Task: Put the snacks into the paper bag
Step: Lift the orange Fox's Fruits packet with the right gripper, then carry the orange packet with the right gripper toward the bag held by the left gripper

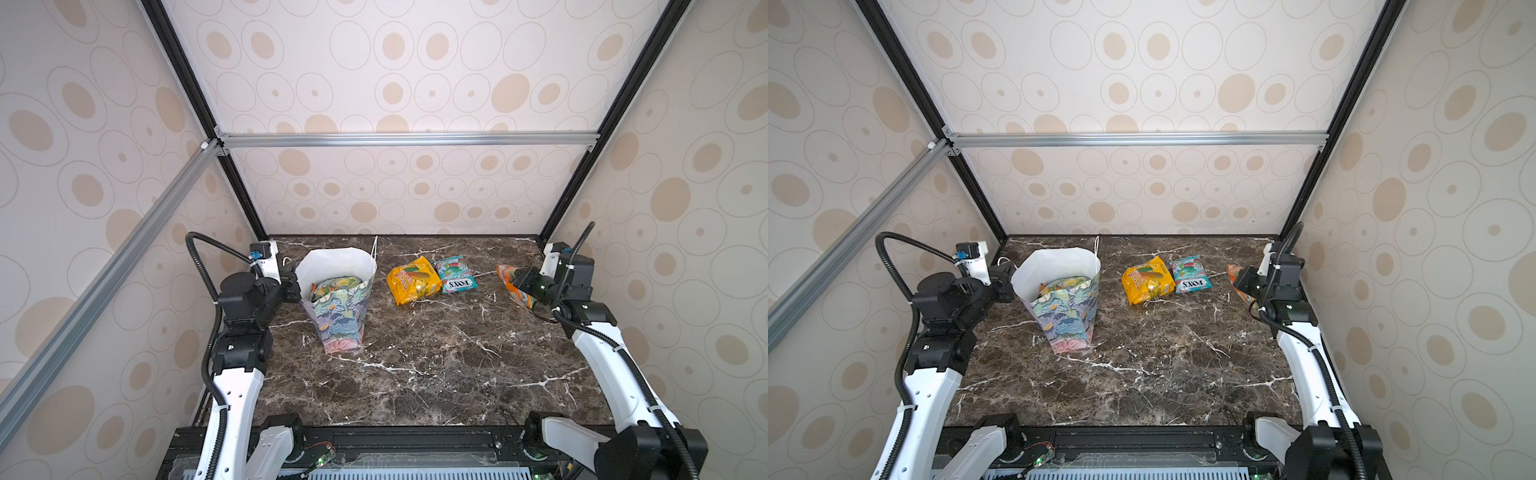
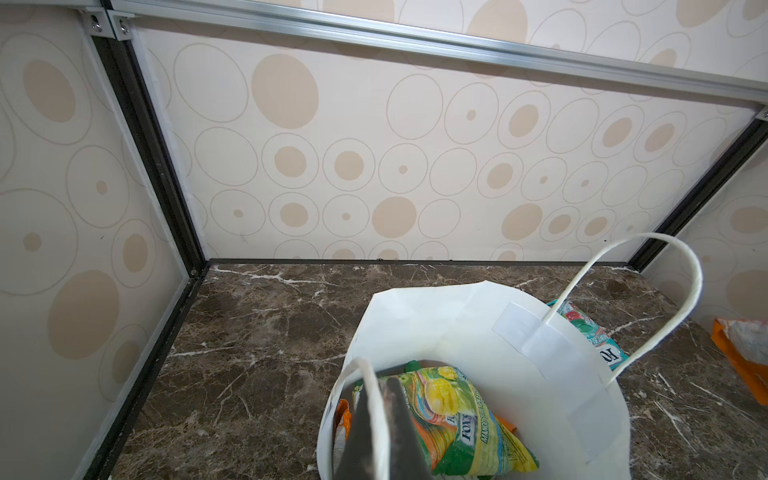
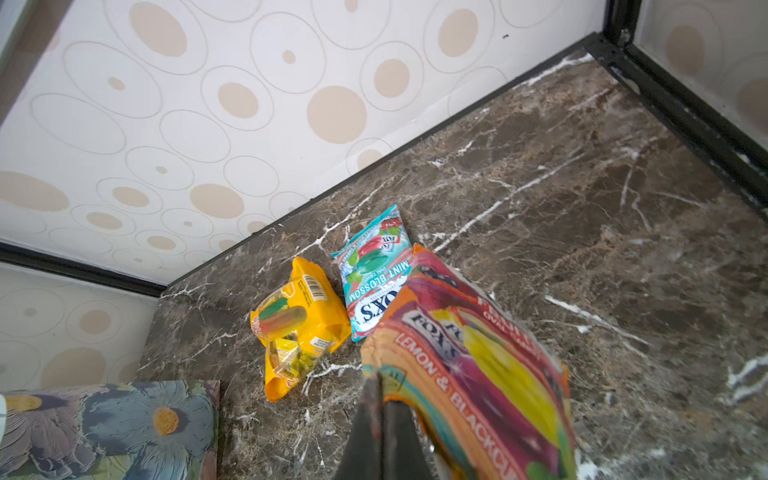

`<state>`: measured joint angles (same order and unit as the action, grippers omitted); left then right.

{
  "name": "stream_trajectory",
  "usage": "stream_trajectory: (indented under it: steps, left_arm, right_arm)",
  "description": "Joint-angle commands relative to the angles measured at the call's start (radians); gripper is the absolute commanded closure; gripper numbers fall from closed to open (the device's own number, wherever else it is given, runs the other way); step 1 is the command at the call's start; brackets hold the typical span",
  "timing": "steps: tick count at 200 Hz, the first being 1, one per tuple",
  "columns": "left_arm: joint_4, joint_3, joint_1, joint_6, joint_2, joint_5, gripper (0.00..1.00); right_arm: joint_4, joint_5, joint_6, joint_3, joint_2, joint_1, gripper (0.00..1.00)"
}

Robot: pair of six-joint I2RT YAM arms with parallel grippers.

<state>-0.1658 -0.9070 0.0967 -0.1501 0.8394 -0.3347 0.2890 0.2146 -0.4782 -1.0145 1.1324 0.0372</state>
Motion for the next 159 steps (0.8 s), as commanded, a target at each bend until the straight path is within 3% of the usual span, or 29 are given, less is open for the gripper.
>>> stream_trajectory:
  steps: [1,159]
  left_arm:
    - [0.025,-0.015,0.008,-0.006,-0.01,-0.011,1.0]
    - [0.02,-0.017,0.008,-0.003,-0.017,-0.008,1.0]
  right_arm:
    - [0.015,-0.02,0.045,-0.092,0.002,-0.04,1.0]
    - [0.203,-0.034,0.19,-0.698,0.198,-0.302,1.0]
